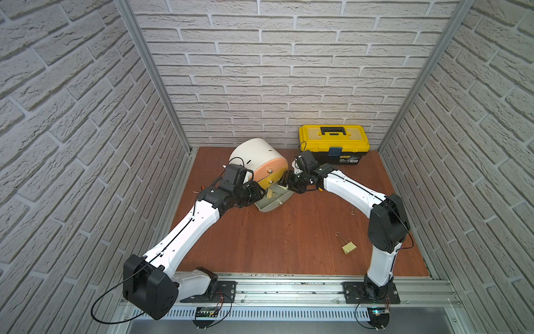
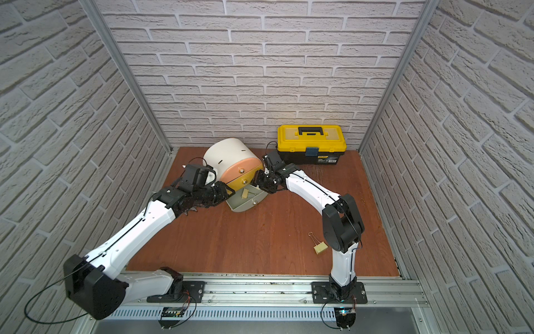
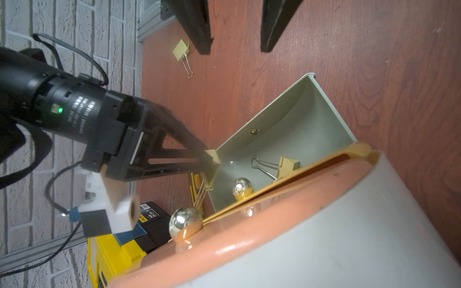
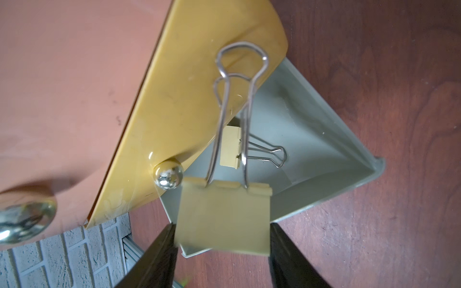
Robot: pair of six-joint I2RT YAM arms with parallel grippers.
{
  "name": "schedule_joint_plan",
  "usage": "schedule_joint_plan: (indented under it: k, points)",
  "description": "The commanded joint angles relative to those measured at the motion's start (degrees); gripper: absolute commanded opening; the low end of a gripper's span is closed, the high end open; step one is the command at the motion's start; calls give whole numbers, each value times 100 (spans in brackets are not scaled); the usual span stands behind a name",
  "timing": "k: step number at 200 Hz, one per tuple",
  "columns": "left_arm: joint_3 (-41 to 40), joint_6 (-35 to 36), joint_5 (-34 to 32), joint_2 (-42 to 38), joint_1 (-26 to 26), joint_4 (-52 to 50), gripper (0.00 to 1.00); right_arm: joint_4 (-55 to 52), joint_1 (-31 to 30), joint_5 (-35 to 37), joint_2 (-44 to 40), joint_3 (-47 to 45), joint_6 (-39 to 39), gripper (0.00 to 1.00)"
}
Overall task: Put the binder clips in the drawer according to color
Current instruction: Place the binder clip in the drawer, then pick up the binder clip at the center of the board.
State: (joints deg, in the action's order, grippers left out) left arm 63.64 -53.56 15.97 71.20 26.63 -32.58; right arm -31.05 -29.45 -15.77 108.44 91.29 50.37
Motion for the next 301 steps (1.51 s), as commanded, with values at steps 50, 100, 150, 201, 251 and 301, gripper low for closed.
schedule_joint_plan:
  k: [50,100,150,201,251,301]
  points:
    - [185,83,48,-55,-19,94,38,86,89,-12,-171,5,-139,69]
    - [287,118,-125,67,250,68,38,-411,207,424,-755,-496,-411,70]
    - [375,96,-359,279,729,220,37,-934,513,1017,-1751,-1675,-501,72]
    - [212,-101,-569,256,1137,463,37,-1556,805,1922,-2788,-2945,-501,75]
    - [-6,-242,-813,-38,1429,406,37,-1944,1053,2962,-3549,-4036,39,78]
    - [-219,-379,-1077,-410,1682,288,37,-1832,1338,3234,-3595,-4602,162,81]
